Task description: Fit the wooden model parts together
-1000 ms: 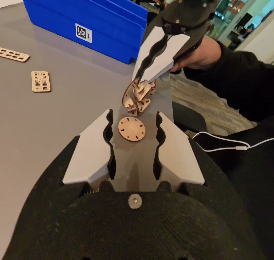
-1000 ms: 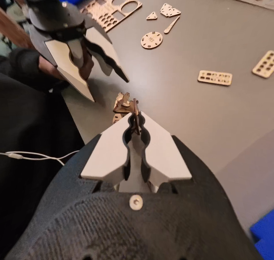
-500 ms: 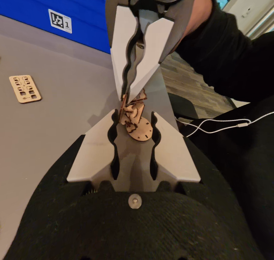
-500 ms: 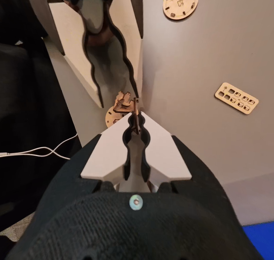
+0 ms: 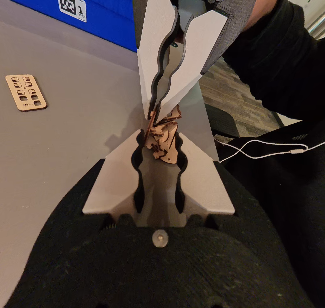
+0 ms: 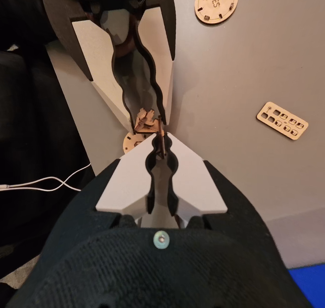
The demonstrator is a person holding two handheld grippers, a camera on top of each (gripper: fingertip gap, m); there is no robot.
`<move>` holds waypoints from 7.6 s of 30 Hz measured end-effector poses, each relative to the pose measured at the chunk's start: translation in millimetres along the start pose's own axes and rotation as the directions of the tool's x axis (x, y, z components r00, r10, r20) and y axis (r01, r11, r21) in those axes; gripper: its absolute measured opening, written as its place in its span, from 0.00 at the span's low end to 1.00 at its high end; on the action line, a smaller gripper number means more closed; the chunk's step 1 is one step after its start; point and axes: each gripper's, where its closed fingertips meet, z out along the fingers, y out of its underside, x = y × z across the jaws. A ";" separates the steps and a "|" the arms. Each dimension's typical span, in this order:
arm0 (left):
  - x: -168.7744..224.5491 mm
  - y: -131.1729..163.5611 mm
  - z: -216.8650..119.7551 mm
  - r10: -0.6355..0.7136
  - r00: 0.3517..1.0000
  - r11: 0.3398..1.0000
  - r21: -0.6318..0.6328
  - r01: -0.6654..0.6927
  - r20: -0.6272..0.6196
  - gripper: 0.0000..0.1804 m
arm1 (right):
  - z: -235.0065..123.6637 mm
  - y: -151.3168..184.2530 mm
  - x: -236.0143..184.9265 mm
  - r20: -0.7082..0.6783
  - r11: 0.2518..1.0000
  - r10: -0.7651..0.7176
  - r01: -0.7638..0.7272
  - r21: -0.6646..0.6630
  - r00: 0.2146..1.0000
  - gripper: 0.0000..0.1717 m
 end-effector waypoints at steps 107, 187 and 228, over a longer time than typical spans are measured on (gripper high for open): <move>28.4 38.1 28.0 0.626 0.462 0.780 -0.504 -0.371 0.628 0.00 | 4.1 -3.9 -17.4 -0.009 0.967 -0.254 0.254 0.033 0.967 0.02; 19.7 44.9 26.4 0.609 0.482 0.793 -0.493 -0.357 0.630 0.00 | 4.9 0.8 -12.0 -0.060 0.978 -0.202 0.205 0.037 0.978 0.11; 19.4 45.0 26.2 0.609 0.481 0.793 -0.493 -0.357 0.631 0.00 | 6.9 0.2 -17.4 -0.099 0.967 -0.253 0.249 -0.057 0.962 0.02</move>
